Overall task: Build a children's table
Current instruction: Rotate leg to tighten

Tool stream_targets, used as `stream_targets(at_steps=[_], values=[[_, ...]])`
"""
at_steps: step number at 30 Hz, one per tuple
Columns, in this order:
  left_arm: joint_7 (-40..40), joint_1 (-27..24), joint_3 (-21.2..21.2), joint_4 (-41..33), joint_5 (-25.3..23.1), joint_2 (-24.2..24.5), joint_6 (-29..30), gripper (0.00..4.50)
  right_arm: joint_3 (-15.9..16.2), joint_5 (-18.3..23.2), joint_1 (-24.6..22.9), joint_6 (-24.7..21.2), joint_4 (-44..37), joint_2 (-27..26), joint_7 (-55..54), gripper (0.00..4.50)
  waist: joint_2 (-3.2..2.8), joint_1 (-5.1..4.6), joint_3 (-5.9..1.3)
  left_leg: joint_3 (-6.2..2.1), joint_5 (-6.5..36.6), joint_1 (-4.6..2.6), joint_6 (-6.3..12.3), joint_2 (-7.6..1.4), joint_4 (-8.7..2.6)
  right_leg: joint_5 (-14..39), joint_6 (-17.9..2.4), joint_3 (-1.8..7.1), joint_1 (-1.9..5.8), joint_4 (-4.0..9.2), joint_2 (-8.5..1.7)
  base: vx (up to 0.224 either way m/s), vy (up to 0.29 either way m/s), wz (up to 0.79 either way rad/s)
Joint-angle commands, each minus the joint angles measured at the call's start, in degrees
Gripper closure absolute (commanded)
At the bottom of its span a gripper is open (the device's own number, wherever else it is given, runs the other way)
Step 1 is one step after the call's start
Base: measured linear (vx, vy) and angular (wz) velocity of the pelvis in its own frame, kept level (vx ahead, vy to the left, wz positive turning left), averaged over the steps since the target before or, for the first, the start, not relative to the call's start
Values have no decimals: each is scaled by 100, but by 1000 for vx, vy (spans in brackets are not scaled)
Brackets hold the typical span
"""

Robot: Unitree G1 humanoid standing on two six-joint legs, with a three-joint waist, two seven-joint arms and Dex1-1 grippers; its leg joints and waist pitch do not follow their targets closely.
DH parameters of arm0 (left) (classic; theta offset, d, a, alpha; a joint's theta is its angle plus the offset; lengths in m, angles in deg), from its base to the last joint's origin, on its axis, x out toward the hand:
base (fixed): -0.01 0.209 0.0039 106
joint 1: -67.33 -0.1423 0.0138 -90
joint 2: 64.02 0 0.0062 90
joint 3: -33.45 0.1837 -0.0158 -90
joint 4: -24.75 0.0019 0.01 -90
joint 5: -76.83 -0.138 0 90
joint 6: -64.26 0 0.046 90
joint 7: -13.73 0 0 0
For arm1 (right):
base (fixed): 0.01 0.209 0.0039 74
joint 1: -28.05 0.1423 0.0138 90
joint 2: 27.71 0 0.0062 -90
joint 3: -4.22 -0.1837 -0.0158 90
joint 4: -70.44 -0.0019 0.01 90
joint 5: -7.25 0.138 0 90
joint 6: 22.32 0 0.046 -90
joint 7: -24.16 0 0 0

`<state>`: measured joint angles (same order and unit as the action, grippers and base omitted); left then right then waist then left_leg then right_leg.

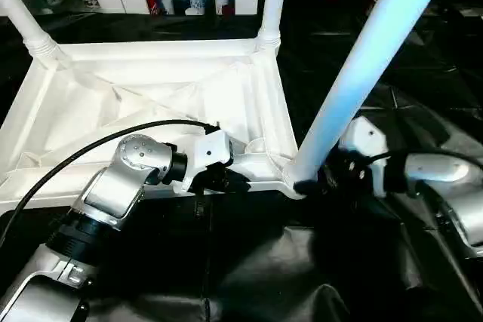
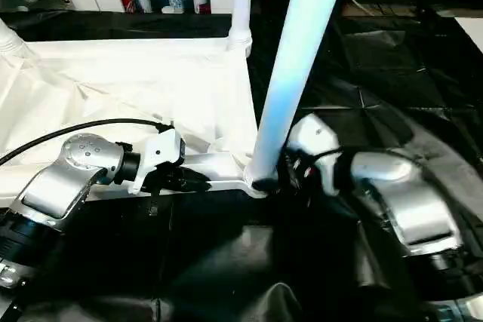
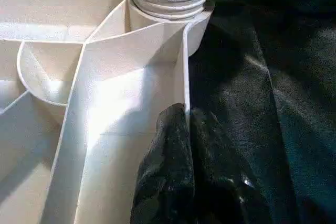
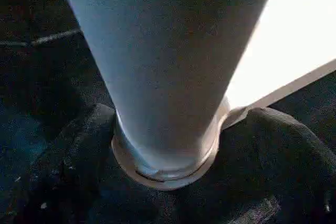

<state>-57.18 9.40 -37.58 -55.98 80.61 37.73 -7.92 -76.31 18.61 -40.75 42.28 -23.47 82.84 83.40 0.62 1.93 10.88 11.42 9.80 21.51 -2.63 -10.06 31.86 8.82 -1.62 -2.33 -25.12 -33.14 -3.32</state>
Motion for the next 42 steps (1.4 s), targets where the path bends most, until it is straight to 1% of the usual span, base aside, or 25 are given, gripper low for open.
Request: stream_targets(at_steps=[1, 5, 7, 9, 14, 15, 18, 19, 20, 21, 22, 23, 25, 28, 29, 30, 35, 36, 37, 38, 39, 40, 42], values=[[-193, -58, 144, -155, 81, 19, 32, 450, 35, -56, -35, 73, 23, -4, -10, 24, 21, 5, -430, -112, 406, -84, 808, -306, -258, 552, -1637, 306, 396, 244, -458, 0, 0, 0], [-193, -78, 152, -191, 88, 37, 51, 450, -13, -6, -17, 142, 62, -76, -60, 24, 21, 4, -434, -113, 422, -88, 800, -309, -258, 588, -1639, 303, 396, 243, -458, 0, 0, 0], [-196, -86, 169, -195, 98, 47, 54, 450, -30, 53, -24, 187, 99, -105, -40, 24, 20, 4, -450, -111, 348, -92, 821, -307, -247, 457, -1670, 305, 402, 221, -451, 0, 0, 0], [-197, -91, 176, -201, 99, 49, 53, 450, -23, 69, -39, 202, 102, -104, -26, 24, 17, 5, -452, -111, 310, -90, 853, -307, -244, 385, -1697, 302, 404, 214, -450, 0, 0, 0], [-200, -88, 187, -185, 95, 42, 45, 450, 17, 87, -105, 216, 123, -130, -4, 24, 21, 8, -461, -109, 291, -88, 880, -307, -236, 329, -1721, 301, 411, 206, -450, 0, 0, 0], [-201, -89, 188, -187, 96, 41, 46, 450, 20, 93, -112, 214, 127, -140, -9, 52, 17, 11, -465, -110, 294, -92, 880, -310, -236, 343, -1724, 302, 410, 205, -453, 0, 0, 0], [-208, -90, 194, -191, 99, 42, 53, 450, 14, 120, -122, 212, 144, -180, -22, 62, 19, 9, -465, -109, 307, -87, 876, -306, -232, 361, -1732, 300, 411, 206, -451, 0, 0, 0], [-214, -92, 199, -192, 99, 44, 59, 450, 6, 146, -127, 207, 152, -214, -30, 72, 14, 12, -464, -111, 329, -92, 867, -310, -234, 399, -1730, 300, 407, 209, -453, 0, 0, 0], [-216, -94, 203, -193, 98, 47, 60, 450, 3, 159, -131, 205, 156, -234, -37, 97, 18, 10, -463, -110, 350, -92, 855, -308, -233, 429, -1725, 300, 406, 211, -452, 0, 0, 0], [-216, -94, 203, -193, 98, 47, 60, 450, 3, 159, -131, 205, 156, -234, -37, 97, 18, 10, -463, -110, 350, -92, 855, -308, -233, 429, -1725, 300, 406, 211, -452, 0, 0, 0], [-220, -97, 203, -192, 106, 47, 71, 450, -6, 179, -151, 215, 153, -292, -70, 110, 22, 12, -464, -110, 341, -89, 848, -304, -231, 420, -1717, 302, 412, 208, -450, 0, 0, 0], [-220, -97, 203, -192, 106, 47, 71, 450, -6, 179, -151, 215, 153, -292, -70, 110, 20, 13, -461, -110, 349, -89, 847, -304, -231, 428, -1712, 303, 409, 209, -453, 0, 0, 0], [-218, -98, 201, -185, 108, 47, 79, 450, -19, 199, -176, 232, 148, -343, -93, 134, 22, 9, -460, -112, 356, -87, 838, -304, -232, 462, -1697, 301, 407, 211, -452, 0, 0, 0], [-215, -94, 199, -173, 105, 45, 82, 450, -27, 200, -194, 243, 149, -378, -113, 145, 21, 6, -455, -111, 381, -86, 812, -299, -232, 492, -1683, 304, 404, 214, -449, 0, 0, 0], [-209, -93, 193, -167, 109, 39, 92, 450, -47, 215, -202, 242, 152, -405, -128, 164, 18, 4, -449, -116, 388, -82, 806, -301, -236, 515, -1677, 302, 405, 216, -452, 0, 0, 0], [-209, -93, 193, -167, 109, 39, 92, 450, -47, 215, -202, 242, 152, -405, -128, 164, 20, 0, -452, -115, 396, -83, 797, -298, -234, 530, -1671, 302, 407, 217, -452, 0, 0, 0], [84, -45, 143, 10, 29, -94, 243, 450, -26, 174, -279, 272, 205, -565, -325, 178, 20, -6, -425, -113, 568, -87, 712, -297, -245, 842, -1607, 305, 388, 262, -456, 0, 0, 0], [145, -30, 134, 56, 8, -125, 253, 450, -17, 158, -297, 269, 221, -596, -377, 179, 25, -7, -418, -118, 647, -83, 668, -292, -252, 984, -1569, 302, 388, 276, -451, 0, 0, 0], [438, 52, 91, 260, -96, -256, 302, 450, -30, 67, -335, 287, 365, -774, -681, 180, 20, -16, -397, -119, 740, -86, 621, -293, -261, 1175, -1515, 301, 367, 301, -456, 0, 0, 0], [492, 67, 80, 292, -111, -281, 312, 450, -39, 54, -334, 284, 394, -805, -736, 181, 19, -12, -380, -115, 843, -97, 578, -286, -267, 1349, -1484, 298, 353, 337, -452, 0, 0, 0], [735, 135, 29, 440, -179, -390, 349, 450, -77, -17, -325, 281, 529, -941, -984, 181, 27, -17, -377, -126, 966, -95, 488, -273, -274, 1658, -1395, 295, 361, 363, -462, 0, 0, 0], [819, 160, 10, 493, -201, -428, 359, 450, -89, -46, -318, 285, 577, -986, -1071, 181, 29, -15, -376, -127, 1050, -114, 429, -275, -273, 1879, -1300, 296, 336, 393, -465, 0, 0, 0], [1133, 256, -44, 676, -286, -576, 407, 450, -156, -146, -275, 253, 756, -1201, -1468, 181, 30, -18, -367, -144, 1079, -105, 371, -273, -289, 2016, -1226, 288, 346, 398, -461, 0, 0, 0]])
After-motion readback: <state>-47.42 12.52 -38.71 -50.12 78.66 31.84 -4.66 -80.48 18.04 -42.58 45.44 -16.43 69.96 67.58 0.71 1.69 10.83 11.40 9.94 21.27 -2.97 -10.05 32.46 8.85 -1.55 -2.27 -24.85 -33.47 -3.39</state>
